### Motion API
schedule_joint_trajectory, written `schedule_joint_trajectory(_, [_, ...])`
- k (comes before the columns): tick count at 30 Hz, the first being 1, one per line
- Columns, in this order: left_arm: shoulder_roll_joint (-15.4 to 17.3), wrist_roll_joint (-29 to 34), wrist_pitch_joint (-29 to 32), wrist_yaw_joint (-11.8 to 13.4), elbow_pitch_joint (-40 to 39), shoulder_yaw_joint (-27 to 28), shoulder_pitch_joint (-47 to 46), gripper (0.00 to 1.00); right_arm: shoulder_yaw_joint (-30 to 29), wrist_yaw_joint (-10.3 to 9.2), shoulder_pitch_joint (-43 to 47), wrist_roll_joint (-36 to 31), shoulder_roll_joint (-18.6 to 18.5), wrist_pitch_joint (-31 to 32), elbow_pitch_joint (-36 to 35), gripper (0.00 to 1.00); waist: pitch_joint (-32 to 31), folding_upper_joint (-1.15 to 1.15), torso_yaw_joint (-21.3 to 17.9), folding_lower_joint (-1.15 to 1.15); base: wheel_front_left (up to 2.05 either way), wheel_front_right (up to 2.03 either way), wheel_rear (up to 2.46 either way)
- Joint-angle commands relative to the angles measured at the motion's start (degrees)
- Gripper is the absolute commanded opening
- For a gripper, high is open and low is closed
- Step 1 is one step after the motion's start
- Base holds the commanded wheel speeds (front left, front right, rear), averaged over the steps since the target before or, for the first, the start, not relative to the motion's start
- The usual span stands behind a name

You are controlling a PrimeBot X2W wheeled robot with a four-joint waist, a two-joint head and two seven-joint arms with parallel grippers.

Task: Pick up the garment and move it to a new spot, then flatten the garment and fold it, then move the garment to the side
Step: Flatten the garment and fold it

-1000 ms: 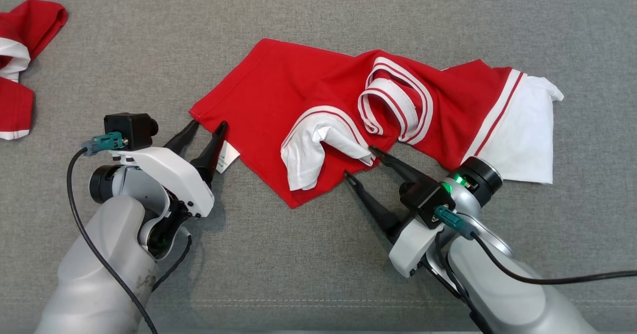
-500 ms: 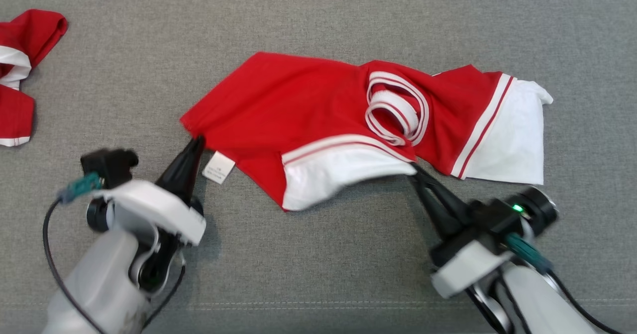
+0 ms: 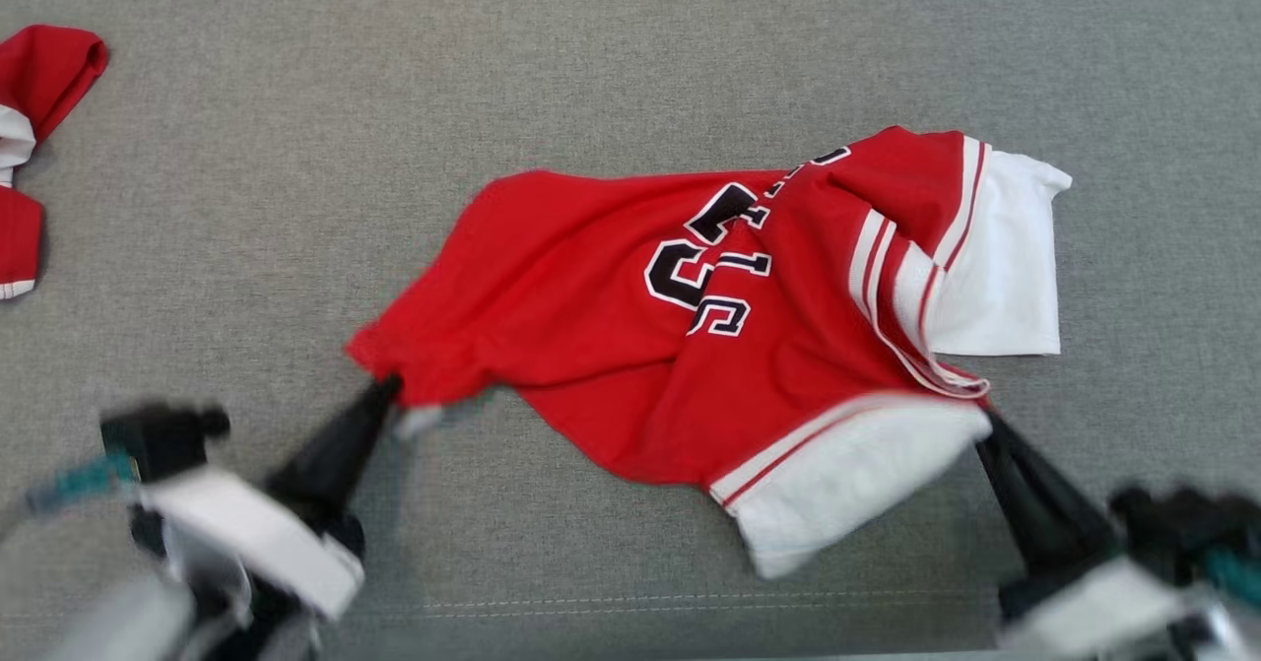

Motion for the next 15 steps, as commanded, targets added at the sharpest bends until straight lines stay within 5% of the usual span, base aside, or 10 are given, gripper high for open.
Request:
schedule_joint_trajectory(1, [3.21,-0.96,2.69,-1.01,-1.29,2.85,-6.93,0.0,2.71,0.23,-7.58,2.56,-2.55,2.59,-1.28,0.0,-0.06,0.0,-0.49,0.0,0.0,0.0,0.0])
schedule_joint_trajectory(4, [5.5,-5.02,13.41,-2.89,4.99,3.73,-22.3,0.0,12.19,0.23,-31.13,9.12,-7.09,10.36,4.03,0.0,-0.5,0.0,-2.5,0.0,0.0,0.0,0.0])
schedule_joint_trajectory(7, [4.96,-6.07,19.45,-2.2,16.76,5.87,-41.27,0.0,20.13,0.23,-58.43,10.88,-8.21,13.09,15.87,0.0,-2.45,0.0,-4.41,0.0,0.0,0.0,0.0])
schedule_joint_trajectory(11, [4.56,0.49,15.89,-1.7,27.96,7.16,-63.31,0.0,17.07,0.23,-85.43,7.16,-4.67,6.62,33.72,0.0,-3.34,0.0,-6.11,0.0,0.0,0.0,0.0])
schedule_joint_trajectory(15, [3.02,3.82,10.85,-3.9,31.98,6.43,-73.83,0.0,16.36,0.23,-95.77,3.76,-4.35,1.59,41.9,0.0,-2.29,0.0,-5.46,0.0,0.0,0.0,0.0])
